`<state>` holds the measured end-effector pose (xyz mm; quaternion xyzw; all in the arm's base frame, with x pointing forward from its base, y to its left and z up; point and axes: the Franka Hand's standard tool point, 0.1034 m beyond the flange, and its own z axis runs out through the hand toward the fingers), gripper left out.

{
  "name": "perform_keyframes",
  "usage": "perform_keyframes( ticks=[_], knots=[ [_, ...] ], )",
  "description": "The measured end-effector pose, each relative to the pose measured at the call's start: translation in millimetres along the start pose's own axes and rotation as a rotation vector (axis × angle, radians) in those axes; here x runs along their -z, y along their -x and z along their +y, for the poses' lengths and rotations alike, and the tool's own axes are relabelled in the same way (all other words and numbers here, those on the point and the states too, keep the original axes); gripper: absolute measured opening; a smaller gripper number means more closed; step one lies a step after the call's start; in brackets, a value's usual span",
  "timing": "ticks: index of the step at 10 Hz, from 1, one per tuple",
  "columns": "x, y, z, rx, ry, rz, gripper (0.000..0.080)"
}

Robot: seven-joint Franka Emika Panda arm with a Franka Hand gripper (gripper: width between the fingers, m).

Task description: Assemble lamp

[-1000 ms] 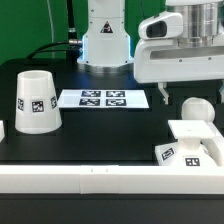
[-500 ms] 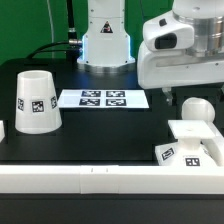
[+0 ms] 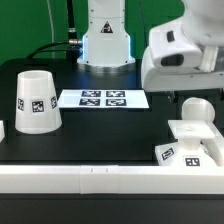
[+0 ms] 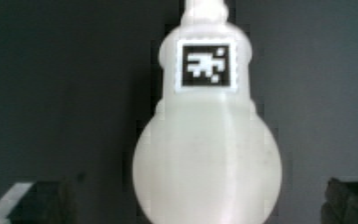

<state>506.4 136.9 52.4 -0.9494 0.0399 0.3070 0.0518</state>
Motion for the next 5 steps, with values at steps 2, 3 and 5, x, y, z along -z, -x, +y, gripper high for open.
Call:
perform_keyframes(
  ticks=[2,3,5],
  knots=[
    [-10.4,2.6,-0.4,-0.025,0.014,-0.136,0.0699],
    [-14.6,2.4,0.1,-0.023,0.021,-0.199,0.0699],
    [-27.1,5.5,5.0,-0.027,0.031,-0.316,0.0699]
  ],
)
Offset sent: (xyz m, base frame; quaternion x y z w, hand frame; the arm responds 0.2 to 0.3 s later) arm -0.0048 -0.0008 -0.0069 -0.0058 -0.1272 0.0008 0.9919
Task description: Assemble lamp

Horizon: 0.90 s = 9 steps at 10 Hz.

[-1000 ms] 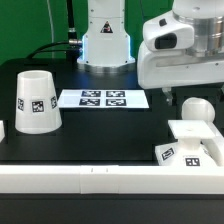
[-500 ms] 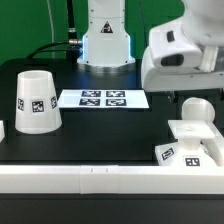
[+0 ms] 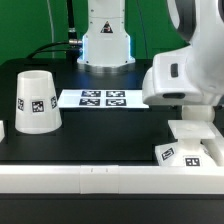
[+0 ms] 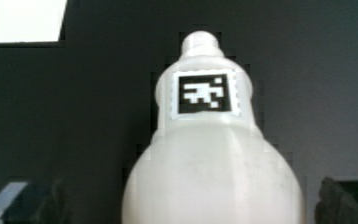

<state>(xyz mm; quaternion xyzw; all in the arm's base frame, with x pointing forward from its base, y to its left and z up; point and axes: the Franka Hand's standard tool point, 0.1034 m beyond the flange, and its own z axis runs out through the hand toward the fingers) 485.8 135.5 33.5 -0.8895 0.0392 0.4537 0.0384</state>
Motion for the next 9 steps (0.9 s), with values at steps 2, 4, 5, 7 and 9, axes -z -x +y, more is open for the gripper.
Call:
perform_keyframes(
  ticks=[2,4,5,7,9],
  knots=[
    [-1.5,-13.0,-4.7,0.002,0.000,-0.001,0.0699],
    [-5.0,-18.0,-8.1,0.005,0.001,0.016,0.0699],
    [-5.8,-19.6,-8.4,0.007,-0.001,0.030,0.0699],
    [-7.4,-18.6,-3.6,0.012,-0.004,0.034,0.0699],
    [-7.4,-18.5,-3.8,0.013,-0.004,0.034,0.0699]
  ],
)
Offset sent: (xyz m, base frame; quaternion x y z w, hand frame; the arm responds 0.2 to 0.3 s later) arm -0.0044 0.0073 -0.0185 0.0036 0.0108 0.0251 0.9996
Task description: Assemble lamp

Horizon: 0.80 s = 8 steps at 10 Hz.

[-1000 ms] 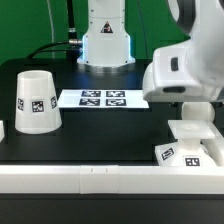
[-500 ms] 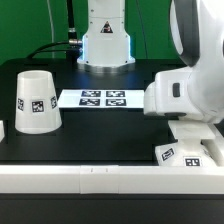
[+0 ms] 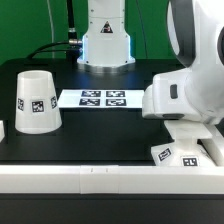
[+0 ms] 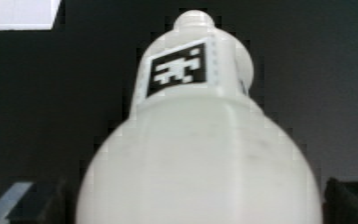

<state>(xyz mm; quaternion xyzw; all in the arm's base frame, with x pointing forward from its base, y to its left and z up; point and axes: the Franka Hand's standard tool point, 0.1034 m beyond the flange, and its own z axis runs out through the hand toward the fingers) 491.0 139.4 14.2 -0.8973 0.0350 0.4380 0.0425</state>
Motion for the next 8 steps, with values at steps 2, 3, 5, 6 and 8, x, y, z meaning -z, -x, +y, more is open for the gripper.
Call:
perform_keyframes(
  ticks=[2,3,5,6,8],
  knots=[
    [0.1,-0.3,-1.0,0.001,0.001,0.001,0.0687],
    [0.0,-0.3,-1.4,0.002,0.001,0.001,0.0576],
    [0.3,-0.3,-1.5,0.008,0.003,0.002,0.0576],
    [1.7,-0.4,-1.1,0.018,0.003,0.004,0.0576],
    [6.3,0.1,0.7,0.059,0.002,0.012,0.0576]
  ],
)
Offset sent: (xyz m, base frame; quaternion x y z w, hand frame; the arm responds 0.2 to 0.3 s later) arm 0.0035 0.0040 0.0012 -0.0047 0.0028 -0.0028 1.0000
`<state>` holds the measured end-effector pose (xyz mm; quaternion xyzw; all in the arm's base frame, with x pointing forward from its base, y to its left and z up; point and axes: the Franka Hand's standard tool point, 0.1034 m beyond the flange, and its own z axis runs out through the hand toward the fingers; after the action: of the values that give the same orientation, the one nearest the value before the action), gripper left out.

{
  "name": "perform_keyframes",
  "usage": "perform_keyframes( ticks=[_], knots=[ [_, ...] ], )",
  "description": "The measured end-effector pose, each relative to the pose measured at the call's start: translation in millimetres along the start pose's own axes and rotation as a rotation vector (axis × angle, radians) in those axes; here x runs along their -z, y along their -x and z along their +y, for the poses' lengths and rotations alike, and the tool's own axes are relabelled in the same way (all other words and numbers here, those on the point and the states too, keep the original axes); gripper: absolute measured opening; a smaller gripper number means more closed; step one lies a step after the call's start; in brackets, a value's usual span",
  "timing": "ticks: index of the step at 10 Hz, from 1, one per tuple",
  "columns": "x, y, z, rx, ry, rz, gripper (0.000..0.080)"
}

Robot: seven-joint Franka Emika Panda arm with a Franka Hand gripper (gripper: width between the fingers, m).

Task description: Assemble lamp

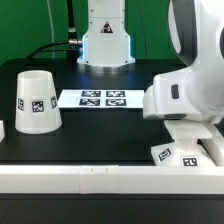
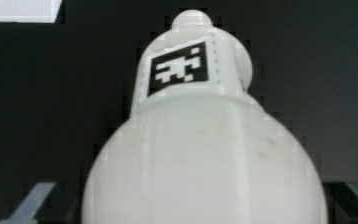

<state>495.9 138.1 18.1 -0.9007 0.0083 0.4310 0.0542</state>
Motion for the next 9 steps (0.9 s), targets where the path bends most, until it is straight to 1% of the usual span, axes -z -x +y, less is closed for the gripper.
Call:
perform_keyframes(
  ticks=[1,2,4,5,6,7,8,9],
  knots=[
    [6.4,2.6,4.7,0.087,0.024,0.009,0.0576],
    [19.5,9.3,9.9,0.161,0.038,0.020,0.0577],
    [46.2,23.2,26.9,0.220,0.016,0.031,0.0577],
    [63.1,32.2,34.7,0.225,0.005,0.035,0.0577],
    [74.2,35.9,37.1,0.223,0.001,0.051,0.0577],
    [74.0,31.7,36.4,0.223,0.002,0.071,0.0577],
    [74.4,31.0,36.5,0.222,0.002,0.076,0.0577],
    [78.7,26.1,36.2,0.222,0.003,0.115,0.0577]
  ],
)
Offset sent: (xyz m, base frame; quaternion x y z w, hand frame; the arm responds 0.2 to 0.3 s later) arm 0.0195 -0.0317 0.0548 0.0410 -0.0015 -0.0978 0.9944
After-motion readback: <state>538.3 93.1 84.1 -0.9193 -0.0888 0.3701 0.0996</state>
